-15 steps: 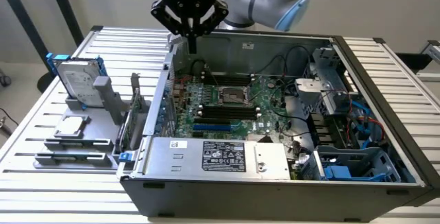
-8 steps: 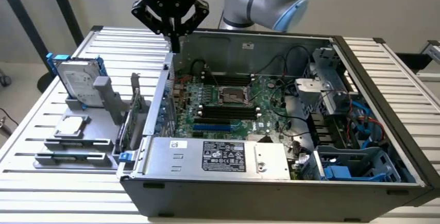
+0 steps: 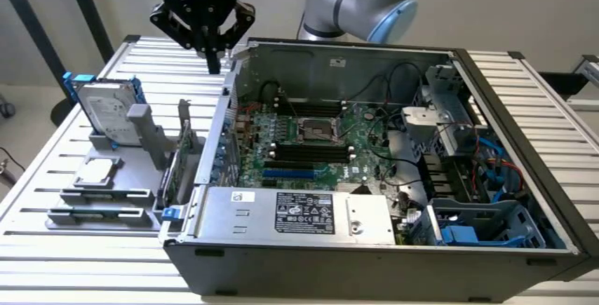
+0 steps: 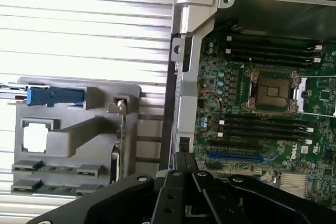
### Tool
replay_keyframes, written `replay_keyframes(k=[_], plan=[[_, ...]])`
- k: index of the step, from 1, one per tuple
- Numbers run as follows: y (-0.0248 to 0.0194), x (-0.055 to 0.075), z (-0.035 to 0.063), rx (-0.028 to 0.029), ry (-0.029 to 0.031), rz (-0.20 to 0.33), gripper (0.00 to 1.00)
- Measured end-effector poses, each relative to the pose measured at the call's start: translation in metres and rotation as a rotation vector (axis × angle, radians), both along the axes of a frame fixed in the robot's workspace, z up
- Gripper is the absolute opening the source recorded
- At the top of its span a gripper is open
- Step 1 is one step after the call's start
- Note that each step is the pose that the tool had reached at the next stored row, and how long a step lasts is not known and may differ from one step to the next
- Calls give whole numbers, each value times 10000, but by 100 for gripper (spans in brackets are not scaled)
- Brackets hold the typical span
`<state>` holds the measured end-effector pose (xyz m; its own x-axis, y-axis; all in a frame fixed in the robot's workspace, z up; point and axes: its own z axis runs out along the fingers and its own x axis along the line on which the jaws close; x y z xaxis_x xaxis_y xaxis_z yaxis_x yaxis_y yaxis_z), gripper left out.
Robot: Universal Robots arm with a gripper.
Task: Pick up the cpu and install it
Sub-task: 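Reach for the cpu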
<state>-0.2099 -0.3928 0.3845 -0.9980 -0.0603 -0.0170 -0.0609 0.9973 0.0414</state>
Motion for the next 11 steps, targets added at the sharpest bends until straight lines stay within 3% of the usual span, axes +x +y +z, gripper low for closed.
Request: replay_keyframes(k=[11], plan=[[9, -499, -100, -61, 1, 0, 11]])
